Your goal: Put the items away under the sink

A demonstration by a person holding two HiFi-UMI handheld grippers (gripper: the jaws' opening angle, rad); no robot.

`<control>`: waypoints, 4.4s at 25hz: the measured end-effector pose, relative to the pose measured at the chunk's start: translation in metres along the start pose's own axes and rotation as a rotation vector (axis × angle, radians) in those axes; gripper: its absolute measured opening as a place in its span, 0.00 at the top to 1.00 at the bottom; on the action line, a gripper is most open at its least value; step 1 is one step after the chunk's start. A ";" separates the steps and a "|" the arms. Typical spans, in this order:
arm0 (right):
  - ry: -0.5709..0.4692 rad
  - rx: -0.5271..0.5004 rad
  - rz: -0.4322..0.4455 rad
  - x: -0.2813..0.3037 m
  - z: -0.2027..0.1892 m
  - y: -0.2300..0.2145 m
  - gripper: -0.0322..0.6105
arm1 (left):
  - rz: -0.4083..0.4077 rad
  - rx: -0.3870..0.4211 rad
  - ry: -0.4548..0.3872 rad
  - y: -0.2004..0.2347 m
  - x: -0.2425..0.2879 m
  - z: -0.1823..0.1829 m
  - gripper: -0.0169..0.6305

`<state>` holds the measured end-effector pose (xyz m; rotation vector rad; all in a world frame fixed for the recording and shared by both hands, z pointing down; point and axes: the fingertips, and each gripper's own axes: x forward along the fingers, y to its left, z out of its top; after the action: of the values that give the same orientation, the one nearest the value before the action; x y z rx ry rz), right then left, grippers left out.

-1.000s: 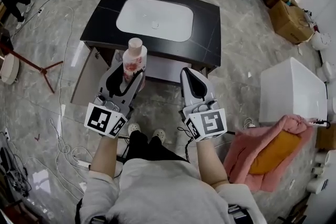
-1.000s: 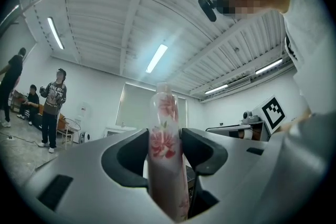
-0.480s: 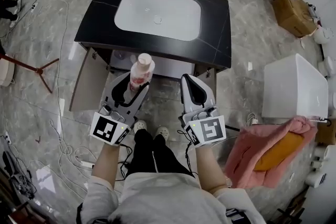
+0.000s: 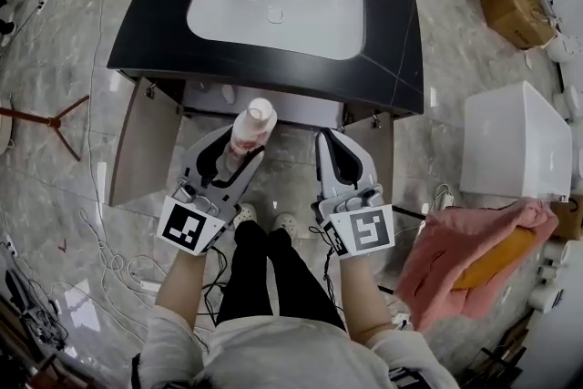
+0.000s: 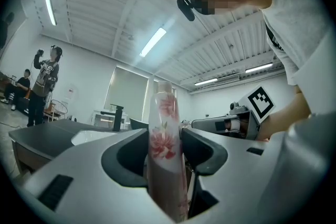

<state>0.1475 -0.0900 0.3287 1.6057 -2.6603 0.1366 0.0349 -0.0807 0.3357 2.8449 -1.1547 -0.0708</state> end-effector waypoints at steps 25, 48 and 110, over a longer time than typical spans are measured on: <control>-0.027 -0.047 0.027 0.035 -0.271 -0.050 0.93 | 0.041 0.031 -0.057 0.034 0.020 -0.265 0.66; -0.137 -0.055 0.088 0.110 -0.461 -0.090 0.93 | 0.096 0.089 -0.105 0.130 0.084 -0.479 0.66; -0.146 -0.029 0.084 0.105 -0.487 -0.096 0.93 | 0.260 0.085 -0.028 0.183 0.141 -0.575 0.64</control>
<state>0.1748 -0.1825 0.8272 1.5530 -2.8252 -0.0186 0.0489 -0.2824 0.9216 2.7437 -1.5572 -0.0482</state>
